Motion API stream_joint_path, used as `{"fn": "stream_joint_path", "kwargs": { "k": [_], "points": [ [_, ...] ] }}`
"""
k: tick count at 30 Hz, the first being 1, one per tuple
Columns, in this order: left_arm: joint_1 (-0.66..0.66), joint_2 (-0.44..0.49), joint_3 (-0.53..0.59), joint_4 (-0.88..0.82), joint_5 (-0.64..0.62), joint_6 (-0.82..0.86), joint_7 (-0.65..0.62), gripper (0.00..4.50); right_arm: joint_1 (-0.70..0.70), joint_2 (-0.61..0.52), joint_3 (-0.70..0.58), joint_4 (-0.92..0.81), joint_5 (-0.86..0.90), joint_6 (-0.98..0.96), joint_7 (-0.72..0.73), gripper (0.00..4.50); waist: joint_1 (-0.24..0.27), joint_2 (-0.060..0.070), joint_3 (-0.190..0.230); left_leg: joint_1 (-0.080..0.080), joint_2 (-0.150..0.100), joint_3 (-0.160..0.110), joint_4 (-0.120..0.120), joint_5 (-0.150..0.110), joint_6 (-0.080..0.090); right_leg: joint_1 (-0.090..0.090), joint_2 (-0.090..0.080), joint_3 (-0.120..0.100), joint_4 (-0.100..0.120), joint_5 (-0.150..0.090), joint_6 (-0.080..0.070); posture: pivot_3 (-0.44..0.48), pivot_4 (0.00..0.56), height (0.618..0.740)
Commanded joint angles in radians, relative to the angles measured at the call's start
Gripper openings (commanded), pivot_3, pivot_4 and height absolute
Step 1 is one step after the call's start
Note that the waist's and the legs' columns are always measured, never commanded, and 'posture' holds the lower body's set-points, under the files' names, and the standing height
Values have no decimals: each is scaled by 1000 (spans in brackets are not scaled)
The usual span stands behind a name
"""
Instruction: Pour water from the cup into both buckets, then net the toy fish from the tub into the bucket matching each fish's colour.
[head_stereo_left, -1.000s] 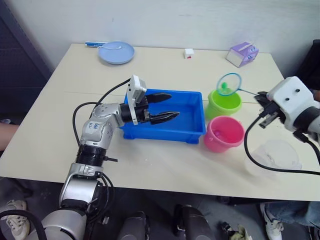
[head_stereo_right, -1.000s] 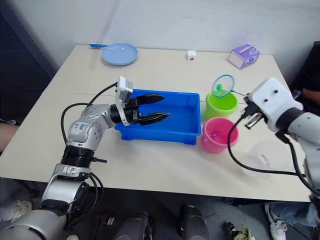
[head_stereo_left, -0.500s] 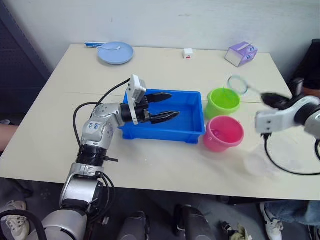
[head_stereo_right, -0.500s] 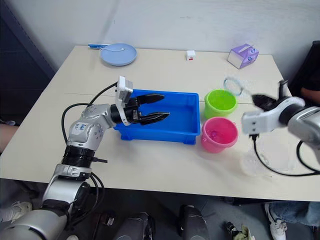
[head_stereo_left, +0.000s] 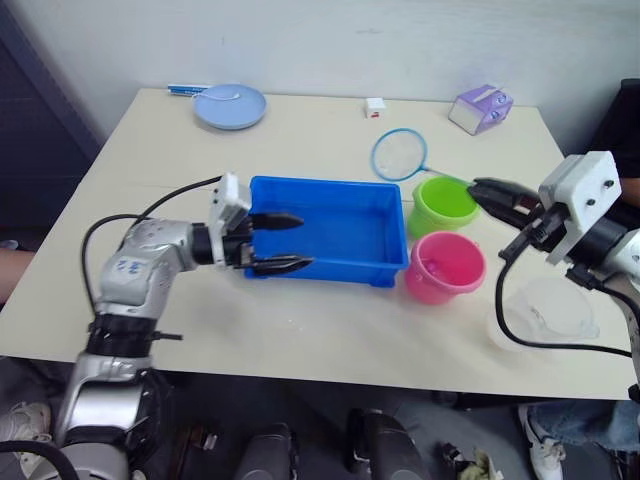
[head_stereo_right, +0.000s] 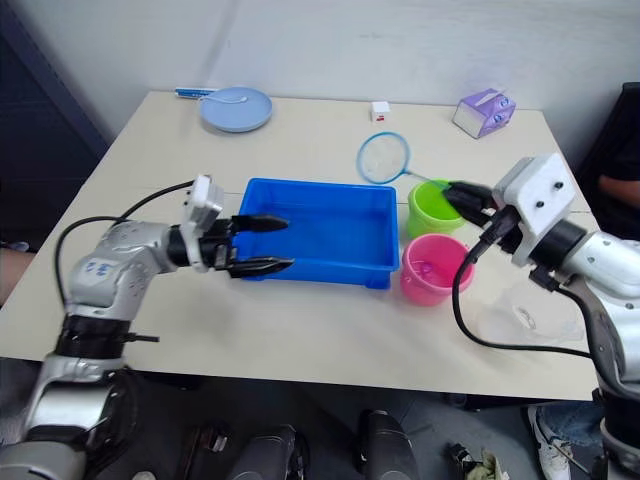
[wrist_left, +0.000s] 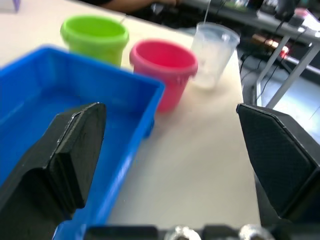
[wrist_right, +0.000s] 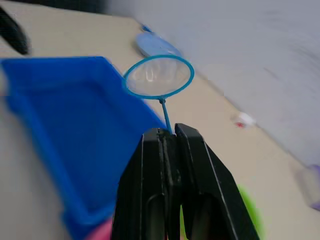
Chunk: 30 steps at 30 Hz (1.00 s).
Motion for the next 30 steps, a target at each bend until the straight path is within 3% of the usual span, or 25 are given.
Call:
{"fn": "stream_joint_path", "kwargs": {
  "k": [1,7,13,16,18,19,21,24,27,30],
  "points": [
    [82,95,44,-134,-38,46,-30,4500,43,6,49,-67,116,54,83,774,3,0,0,0,0,0,0,0,0,0,-1,0,0,0,0,0,150,740],
    [267,251,139,-241,-42,78,-25,4500,75,72,336,0,-53,-66,180,774,0,0,0,0,-2,-2,0,0,1,1,-3,0,0,-1,-1,0,150,740],
    [339,250,223,-285,-67,103,48,4500,15,139,552,202,-323,-256,194,774,-3,0,0,1,-2,-2,0,0,1,0,-3,-1,1,-1,-1,0,150,740],
    [341,240,231,-292,-85,120,72,4500,0,162,571,264,-384,-296,164,774,1,0,0,0,-2,-2,0,0,1,0,-3,-1,1,-1,-1,0,150,740],
    [327,233,220,-275,-88,119,74,4500,10,150,548,246,-388,-276,156,1799,-1,0,0,0,-3,-3,0,0,1,0,-4,-1,0,-1,-1,0,150,740],
    [323,231,216,-270,-89,118,76,4500,15,144,540,236,-390,-271,158,2053,-1,0,0,0,-3,-3,0,0,1,0,-4,-2,0,-1,-1,0,150,740],
    [296,220,197,-240,-86,108,70,4500,55,111,487,163,-365,-229,154,3157,3,0,0,0,-3,-3,0,0,1,0,-4,-2,0,-1,-1,0,150,740],
    [223,190,165,-171,-89,97,54,4500,165,57,304,-19,-262,-93,113,4449,15,1,0,0,-3,-3,0,0,1,0,-4,-2,0,-1,-1,0,150,740],
    [164,168,153,-112,-97,96,34,4500,262,43,117,-160,-148,37,64,4449,18,0,0,-1,-3,-3,0,0,1,0,-3,-3,0,-1,-1,0,150,740],
    [101,150,115,-21,-71,49,-14,4500,431,58,-185,-284,-49,147,38,4449,26,0,0,0,-2,-3,-1,-1,0,0,-2,-3,1,-1,-1,0,150,740]
  ]
}}
